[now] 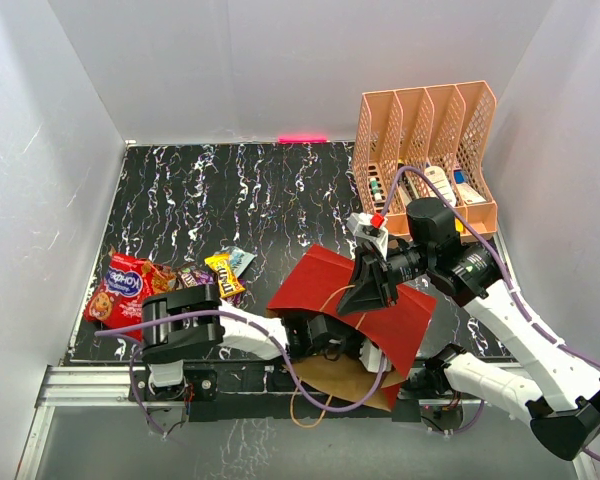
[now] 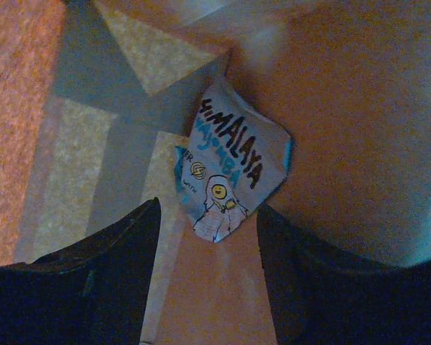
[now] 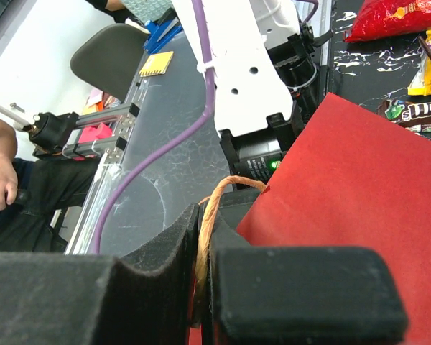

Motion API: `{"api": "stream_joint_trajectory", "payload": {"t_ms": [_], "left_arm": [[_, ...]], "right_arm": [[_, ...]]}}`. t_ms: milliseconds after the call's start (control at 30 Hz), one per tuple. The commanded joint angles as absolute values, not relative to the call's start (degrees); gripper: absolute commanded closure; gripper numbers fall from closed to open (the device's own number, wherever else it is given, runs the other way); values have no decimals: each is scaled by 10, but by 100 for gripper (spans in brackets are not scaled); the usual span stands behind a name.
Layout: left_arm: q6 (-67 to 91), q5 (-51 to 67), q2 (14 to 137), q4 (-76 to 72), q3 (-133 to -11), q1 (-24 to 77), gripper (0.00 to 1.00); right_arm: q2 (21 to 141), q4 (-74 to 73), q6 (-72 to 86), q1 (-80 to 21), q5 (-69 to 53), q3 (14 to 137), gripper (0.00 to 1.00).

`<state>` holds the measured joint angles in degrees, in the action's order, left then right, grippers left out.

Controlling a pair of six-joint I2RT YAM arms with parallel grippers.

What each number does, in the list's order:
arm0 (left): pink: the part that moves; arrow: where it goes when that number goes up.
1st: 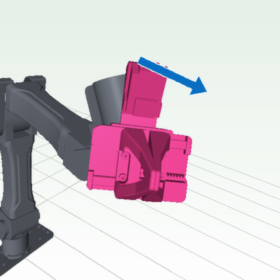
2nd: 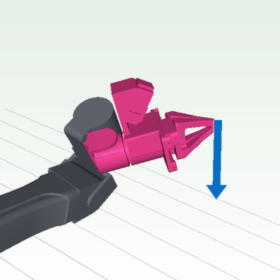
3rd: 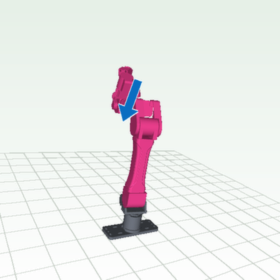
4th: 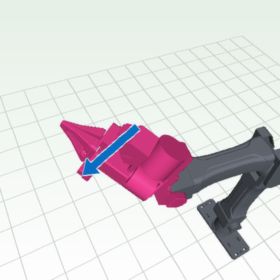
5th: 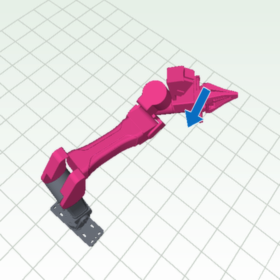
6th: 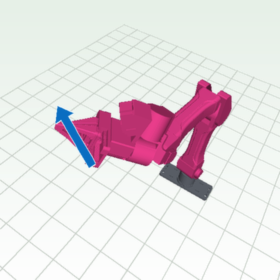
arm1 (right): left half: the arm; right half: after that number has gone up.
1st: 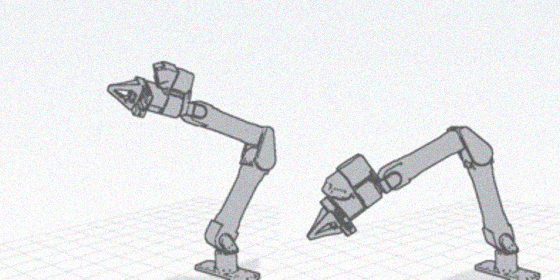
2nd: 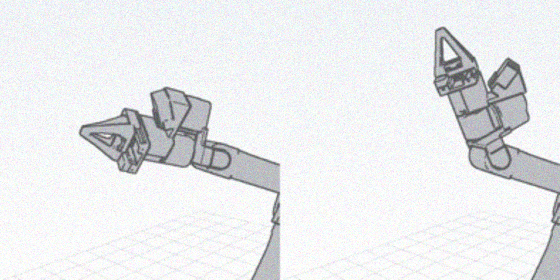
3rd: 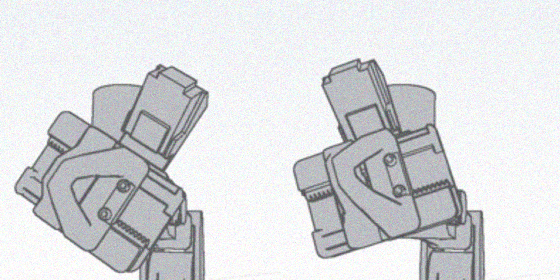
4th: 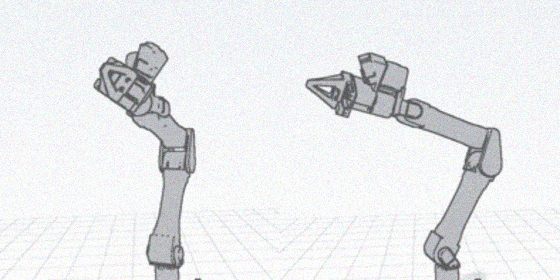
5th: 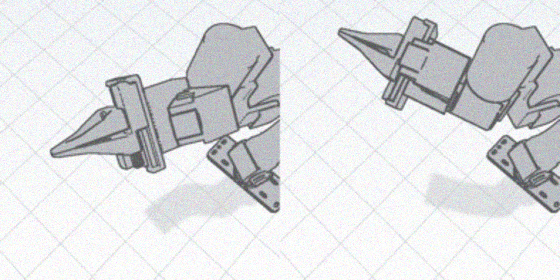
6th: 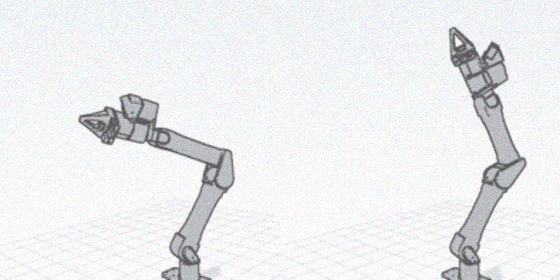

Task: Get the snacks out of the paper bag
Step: Take out the snack from the paper bag.

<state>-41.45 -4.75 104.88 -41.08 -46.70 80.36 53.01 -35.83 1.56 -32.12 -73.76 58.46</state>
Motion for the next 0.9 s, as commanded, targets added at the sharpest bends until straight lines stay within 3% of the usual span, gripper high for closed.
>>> {"api": "stream_joint_trajectory", "payload": {"t_ms": [0,200,433,867], "left_arm": [[-470,2,1002,-340,-463,805,44],[-476,10,1038,-389,-469,807,42],[-524,-85,1123,-561,-470,816,43],[-589,-192,1276,-799,-537,816,56]], "right_arm": [[530,-341,8,-319,-753,600,93],[529,-338,7,-320,-756,605,93],[528,-328,14,-320,-764,609,93],[520,-295,46,-319,-774,607,93]]}}
